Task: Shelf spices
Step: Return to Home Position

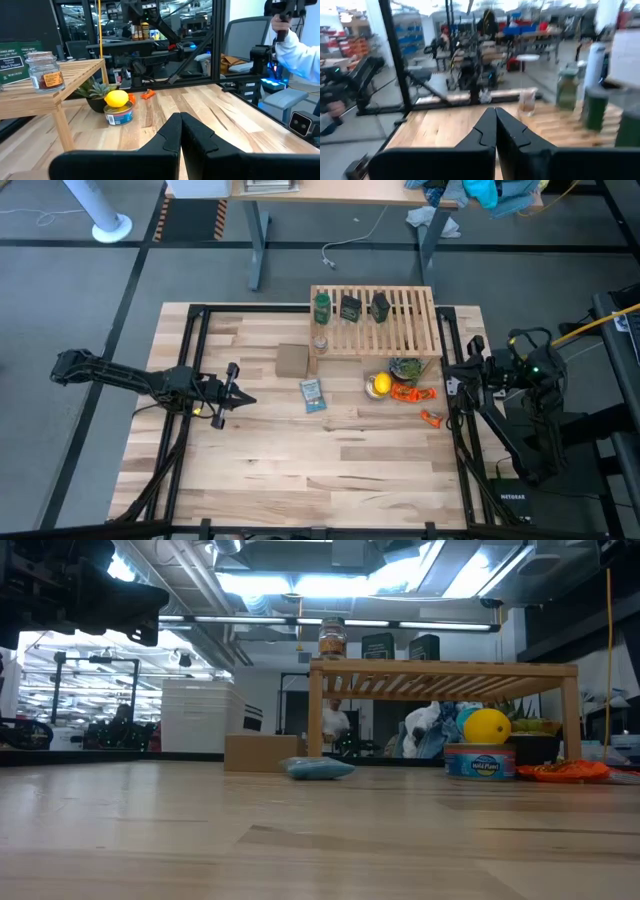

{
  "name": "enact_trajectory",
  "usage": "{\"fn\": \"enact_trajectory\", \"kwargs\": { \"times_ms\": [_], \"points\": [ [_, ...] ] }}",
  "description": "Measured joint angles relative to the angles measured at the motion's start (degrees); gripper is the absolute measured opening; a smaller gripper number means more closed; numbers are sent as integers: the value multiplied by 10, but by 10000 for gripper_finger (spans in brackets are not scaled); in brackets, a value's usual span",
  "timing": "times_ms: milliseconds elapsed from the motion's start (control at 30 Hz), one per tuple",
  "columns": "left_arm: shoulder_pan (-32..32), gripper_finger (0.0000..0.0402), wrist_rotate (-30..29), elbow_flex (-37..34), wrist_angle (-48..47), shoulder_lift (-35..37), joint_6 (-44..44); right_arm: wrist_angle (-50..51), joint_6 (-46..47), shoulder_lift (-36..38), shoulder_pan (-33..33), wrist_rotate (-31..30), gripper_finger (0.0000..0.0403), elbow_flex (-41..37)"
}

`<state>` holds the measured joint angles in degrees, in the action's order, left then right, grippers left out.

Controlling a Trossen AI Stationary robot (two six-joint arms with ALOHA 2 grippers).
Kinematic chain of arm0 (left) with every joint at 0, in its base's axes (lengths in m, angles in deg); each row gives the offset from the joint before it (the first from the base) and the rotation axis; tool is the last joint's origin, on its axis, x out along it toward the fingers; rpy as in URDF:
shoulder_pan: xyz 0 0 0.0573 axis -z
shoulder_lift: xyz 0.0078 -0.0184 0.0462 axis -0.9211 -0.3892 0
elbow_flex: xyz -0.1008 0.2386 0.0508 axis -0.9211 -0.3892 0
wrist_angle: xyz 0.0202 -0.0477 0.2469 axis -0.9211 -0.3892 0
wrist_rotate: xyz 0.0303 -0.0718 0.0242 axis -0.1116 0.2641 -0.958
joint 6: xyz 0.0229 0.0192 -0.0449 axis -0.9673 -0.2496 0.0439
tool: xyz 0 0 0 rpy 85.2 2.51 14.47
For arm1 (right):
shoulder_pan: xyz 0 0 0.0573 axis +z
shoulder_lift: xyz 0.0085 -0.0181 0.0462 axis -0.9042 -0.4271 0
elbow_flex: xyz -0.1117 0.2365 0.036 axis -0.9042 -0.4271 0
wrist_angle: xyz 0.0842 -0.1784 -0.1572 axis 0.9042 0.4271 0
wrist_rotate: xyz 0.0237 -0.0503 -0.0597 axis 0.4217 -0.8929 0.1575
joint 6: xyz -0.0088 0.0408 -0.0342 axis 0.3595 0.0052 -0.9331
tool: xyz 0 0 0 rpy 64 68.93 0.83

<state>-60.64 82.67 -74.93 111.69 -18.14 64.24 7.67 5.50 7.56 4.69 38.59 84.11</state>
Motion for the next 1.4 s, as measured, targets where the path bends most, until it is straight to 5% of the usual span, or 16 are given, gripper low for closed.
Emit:
{"fn": "enact_trajectory", "kwargs": {
  "times_ms": [200,367,567,933,1067,1400],
  "points": [
    [0,0,0,0,0,0,2,-162,110,-2,0,-73,2,0],
    [0,0,0,0,1,0,3,-220,194,-34,0,-20,2,0],
    [0,0,-2,0,1,0,23,-186,188,-58,0,9,2,-5],
    [0,0,-7,0,7,0,33,-480,307,-91,1,40,2,-148],
    [0,0,-7,0,19,0,29,-506,319,-111,3,53,2,-188],
    [0,0,-7,0,18,0,33,-528,242,-111,155,-16,2,-257]
  ]
}}
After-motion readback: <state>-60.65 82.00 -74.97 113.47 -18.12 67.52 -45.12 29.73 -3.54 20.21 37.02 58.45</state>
